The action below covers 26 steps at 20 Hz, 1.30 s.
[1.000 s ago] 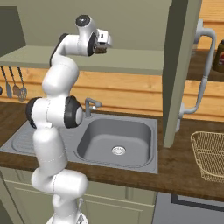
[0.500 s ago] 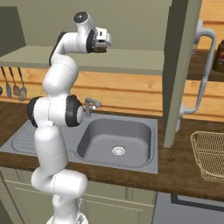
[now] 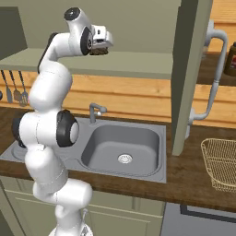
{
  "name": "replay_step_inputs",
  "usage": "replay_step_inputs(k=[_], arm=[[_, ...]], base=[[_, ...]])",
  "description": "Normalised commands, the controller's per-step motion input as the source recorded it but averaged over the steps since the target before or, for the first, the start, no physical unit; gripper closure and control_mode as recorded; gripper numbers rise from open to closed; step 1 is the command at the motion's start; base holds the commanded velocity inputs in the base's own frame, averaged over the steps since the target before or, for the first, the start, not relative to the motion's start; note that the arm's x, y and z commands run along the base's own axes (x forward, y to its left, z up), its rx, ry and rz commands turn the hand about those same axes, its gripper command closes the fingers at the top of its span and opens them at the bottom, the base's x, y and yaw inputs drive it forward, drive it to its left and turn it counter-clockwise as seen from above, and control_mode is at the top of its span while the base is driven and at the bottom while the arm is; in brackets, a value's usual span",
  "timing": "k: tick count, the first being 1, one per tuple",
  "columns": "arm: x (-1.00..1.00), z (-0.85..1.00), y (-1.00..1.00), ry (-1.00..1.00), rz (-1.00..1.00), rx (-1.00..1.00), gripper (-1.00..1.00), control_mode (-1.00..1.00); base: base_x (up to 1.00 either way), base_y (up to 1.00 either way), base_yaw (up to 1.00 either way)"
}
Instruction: Open the cabinet, pick up the bread from the cabinet and place it in the basket. Then move the basket to the dining counter.
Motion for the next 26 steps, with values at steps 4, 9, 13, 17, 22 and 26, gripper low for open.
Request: replay_step_inputs(k=[4, 9, 13, 17, 22, 26], arm=[[-1.0, 0.0, 0.0, -0.07, 0.0, -0.07, 1.0, -1.0], [-1.0, 0.09, -0.06, -0.01, 0.0, -0.03, 1.0, -1.0], [-1.0, 0.02, -0.25, 0.0, -0.01, 0.0, 1.0, -1.0], [-1.0, 0.0, -0.38, 0.0, -0.06, 0.0, 1.0, -1.0], [-1.0, -0.16, -0.38, 0.01, -0.11, -0.02, 1.0, -1.0], [-0.83, -0.54, -0.41, 0.08, -0.15, -0.07, 1.0, -1.0]], base=[[0.0, 0.0, 0.0], [0.0, 0.0, 0.0], [0.0, 0.0, 0.0], [0.0, 0.0, 0.0], [0.0, 0.0, 0.0], [0.0, 0.0, 0.0]])
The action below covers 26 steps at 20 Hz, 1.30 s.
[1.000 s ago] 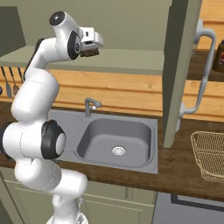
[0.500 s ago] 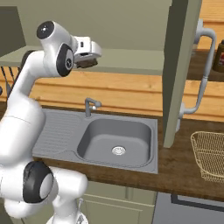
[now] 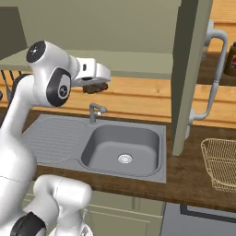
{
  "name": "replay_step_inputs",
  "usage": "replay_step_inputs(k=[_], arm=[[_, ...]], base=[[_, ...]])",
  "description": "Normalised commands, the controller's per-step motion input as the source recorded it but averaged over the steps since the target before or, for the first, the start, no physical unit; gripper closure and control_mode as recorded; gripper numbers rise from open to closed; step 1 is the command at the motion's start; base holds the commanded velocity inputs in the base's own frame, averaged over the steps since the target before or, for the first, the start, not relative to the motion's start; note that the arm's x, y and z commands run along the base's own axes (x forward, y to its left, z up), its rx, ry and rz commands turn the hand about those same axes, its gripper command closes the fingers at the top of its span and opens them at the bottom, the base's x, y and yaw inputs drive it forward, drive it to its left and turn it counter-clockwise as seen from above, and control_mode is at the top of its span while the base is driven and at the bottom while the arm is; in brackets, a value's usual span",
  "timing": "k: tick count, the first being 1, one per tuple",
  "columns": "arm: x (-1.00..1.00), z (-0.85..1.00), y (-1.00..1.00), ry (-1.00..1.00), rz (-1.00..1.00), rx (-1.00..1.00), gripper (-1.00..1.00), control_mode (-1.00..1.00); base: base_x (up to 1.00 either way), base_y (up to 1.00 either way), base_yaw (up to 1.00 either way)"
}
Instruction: Open the cabinet, pick up the bread from the cabinet and place it in the basket. Then move the basket to the dining counter.
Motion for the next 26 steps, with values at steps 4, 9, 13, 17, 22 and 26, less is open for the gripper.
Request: replay_step_inputs(k=[4, 9, 13, 17, 22, 26], arm=[[-0.36, -0.71, -0.44, 0.08, -0.2, -0.09, 1.0, -1.0], [-0.01, -0.62, -0.53, 0.03, -0.25, -0.08, 1.0, -1.0], [0.05, -0.51, -0.59, 0.07, -0.27, -0.02, 1.0, -1.0], [0.23, -0.34, -0.66, 0.06, -0.27, 0.0, 1.0, -1.0], [0.26, -0.01, -0.75, 0.02, -0.25, 0.0, 1.0, -1.0], [0.34, -0.25, -0.84, 0.03, -0.21, 0.0, 1.0, -1.0]], base=[[0.0, 0.0, 0.0], [0.0, 0.0, 0.0], [0.0, 0.0, 0.0], [0.0, 0.0, 0.0], [0.0, 0.0, 0.0], [0.0, 0.0, 0.0]])
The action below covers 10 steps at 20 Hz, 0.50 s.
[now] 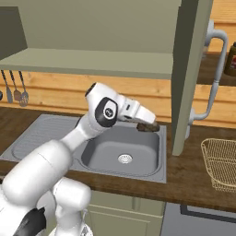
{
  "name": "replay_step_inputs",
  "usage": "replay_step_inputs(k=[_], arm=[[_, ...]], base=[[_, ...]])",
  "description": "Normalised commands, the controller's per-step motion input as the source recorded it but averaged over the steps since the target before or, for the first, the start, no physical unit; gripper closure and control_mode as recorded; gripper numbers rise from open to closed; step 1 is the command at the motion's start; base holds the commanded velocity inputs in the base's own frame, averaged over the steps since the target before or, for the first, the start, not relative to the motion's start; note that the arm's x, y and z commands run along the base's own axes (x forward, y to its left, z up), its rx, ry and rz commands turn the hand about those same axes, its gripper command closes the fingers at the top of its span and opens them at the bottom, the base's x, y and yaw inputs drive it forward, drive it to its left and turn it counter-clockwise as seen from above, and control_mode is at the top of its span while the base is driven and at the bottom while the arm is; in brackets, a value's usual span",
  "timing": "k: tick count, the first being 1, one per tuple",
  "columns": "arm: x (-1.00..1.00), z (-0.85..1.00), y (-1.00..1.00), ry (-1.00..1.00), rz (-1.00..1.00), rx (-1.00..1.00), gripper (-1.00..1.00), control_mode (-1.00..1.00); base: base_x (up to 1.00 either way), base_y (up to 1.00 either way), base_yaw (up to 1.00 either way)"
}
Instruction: Open the cabinet, pick up the bread from the cabinet and place it in the basket. Then move the basket to the dining counter.
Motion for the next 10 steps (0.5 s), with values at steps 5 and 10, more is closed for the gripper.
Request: replay_step_inputs(k=[5, 10], arm=[[0.47, -0.55, -0.81, 0.0, -0.13, 0.0, 1.0, -1.0], [0.37, -0.41, -0.73, 0.0, -0.08, 0.0, 1.0, -1.0]], base=[[0.0, 0.0, 0.0], [0.0, 0.0, 0.0]])
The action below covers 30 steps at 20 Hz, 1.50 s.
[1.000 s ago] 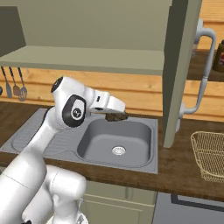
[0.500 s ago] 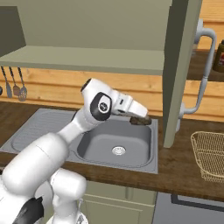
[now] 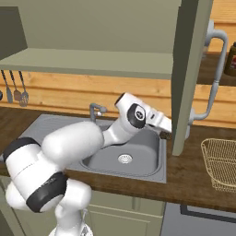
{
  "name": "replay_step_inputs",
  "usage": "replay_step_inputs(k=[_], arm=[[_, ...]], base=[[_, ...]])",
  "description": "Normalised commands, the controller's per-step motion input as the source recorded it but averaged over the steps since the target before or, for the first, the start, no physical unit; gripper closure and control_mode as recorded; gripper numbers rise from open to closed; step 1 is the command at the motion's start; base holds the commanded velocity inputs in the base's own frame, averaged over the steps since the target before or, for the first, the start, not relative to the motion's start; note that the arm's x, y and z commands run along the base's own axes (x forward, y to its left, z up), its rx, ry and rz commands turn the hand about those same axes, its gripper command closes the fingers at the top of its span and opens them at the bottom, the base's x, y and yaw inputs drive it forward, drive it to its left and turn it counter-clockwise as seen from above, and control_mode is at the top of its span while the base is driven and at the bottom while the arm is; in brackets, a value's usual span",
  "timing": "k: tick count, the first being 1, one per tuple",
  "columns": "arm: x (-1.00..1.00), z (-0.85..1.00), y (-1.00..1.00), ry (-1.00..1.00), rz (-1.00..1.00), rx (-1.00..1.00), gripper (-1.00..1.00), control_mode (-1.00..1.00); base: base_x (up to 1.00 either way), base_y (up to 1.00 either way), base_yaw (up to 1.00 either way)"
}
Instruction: Open the cabinet, pick up the bread from the cabinet and place it in the basket. Then move the basket to the dining counter.
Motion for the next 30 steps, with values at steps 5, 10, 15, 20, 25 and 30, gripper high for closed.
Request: replay_step_inputs(k=[5, 10, 15, 20, 25, 30], arm=[[0.08, -0.02, -0.77, -0.01, -0.08, 0.0, 1.0, -1.0], [0.23, -0.34, -0.76, 0.0, -0.07, 0.0, 1.0, -1.0], [0.29, -0.57, -0.58, 0.02, -0.02, -0.02, 1.0, -1.0], [0.2, -0.64, -0.37, 0.01, 0.0, -0.05, 1.0, -1.0], [0.0, -0.09, -0.44, 0.0, 0.0, -0.02, 1.0, -1.0], [0.0, -0.13, -0.38, 0.0, 0.0, 0.0, 1.0, -1.0]], base=[[0.0, 0.0, 0.0], [0.0, 0.0, 0.0], [0.0, 0.0, 0.0], [0.0, 0.0, 0.0], [0.0, 0.0, 0.0], [0.0, 0.0, 0.0]])
